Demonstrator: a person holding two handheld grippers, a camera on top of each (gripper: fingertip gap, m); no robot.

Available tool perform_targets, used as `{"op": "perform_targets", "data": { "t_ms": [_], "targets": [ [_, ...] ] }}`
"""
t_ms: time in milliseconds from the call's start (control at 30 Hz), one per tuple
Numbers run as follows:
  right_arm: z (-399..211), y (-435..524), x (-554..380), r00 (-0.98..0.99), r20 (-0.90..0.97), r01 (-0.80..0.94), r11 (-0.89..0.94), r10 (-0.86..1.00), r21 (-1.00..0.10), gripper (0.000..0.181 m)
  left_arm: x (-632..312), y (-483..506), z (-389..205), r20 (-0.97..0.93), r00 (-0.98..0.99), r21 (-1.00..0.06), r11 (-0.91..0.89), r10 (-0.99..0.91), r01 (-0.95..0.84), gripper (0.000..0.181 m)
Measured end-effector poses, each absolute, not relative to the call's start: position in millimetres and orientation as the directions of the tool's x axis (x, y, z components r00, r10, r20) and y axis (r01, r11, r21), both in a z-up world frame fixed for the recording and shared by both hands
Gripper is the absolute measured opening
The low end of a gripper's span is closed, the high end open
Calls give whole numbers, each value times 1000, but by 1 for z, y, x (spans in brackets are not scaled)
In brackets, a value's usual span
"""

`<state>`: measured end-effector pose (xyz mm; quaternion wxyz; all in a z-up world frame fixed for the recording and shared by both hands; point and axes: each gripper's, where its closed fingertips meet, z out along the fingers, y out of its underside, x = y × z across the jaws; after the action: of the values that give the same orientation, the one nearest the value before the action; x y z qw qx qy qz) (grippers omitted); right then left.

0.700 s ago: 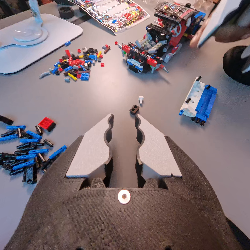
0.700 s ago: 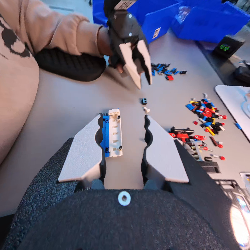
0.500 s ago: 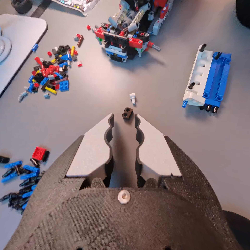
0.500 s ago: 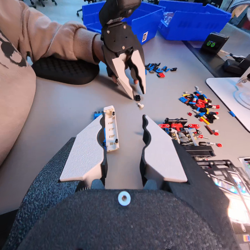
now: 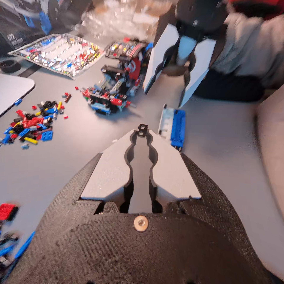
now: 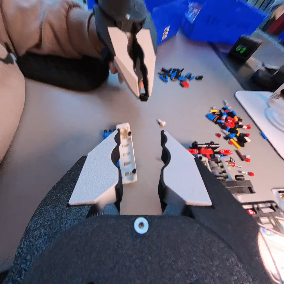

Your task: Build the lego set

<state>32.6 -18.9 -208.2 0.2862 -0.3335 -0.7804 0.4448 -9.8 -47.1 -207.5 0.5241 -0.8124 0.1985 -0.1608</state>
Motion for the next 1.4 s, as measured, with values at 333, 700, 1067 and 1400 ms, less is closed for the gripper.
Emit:
{"op": "perform_targets", "data": {
  "t_ms": [333,700,1067,1400],
  "targets": [
    [-148,-55,21,-565,93,25,130,820,-991,29,23,-52,-146,371,667,-926,-203,-646,317,10],
    [-150,-57,22,-547,169,-26,185,820,-982,15,30,-49,-147,471,566,-871,-257,-677,417,9],
    [-143,-63,28,-535,251,-87,243,807,-966,13,35,-54,-144,502,508,-848,-282,-700,449,10],
    [-149,-55,29,-259,773,-250,733,579,-633,4,30,-55,-144,575,477,-803,-347,-664,485,31]
  ]
}}
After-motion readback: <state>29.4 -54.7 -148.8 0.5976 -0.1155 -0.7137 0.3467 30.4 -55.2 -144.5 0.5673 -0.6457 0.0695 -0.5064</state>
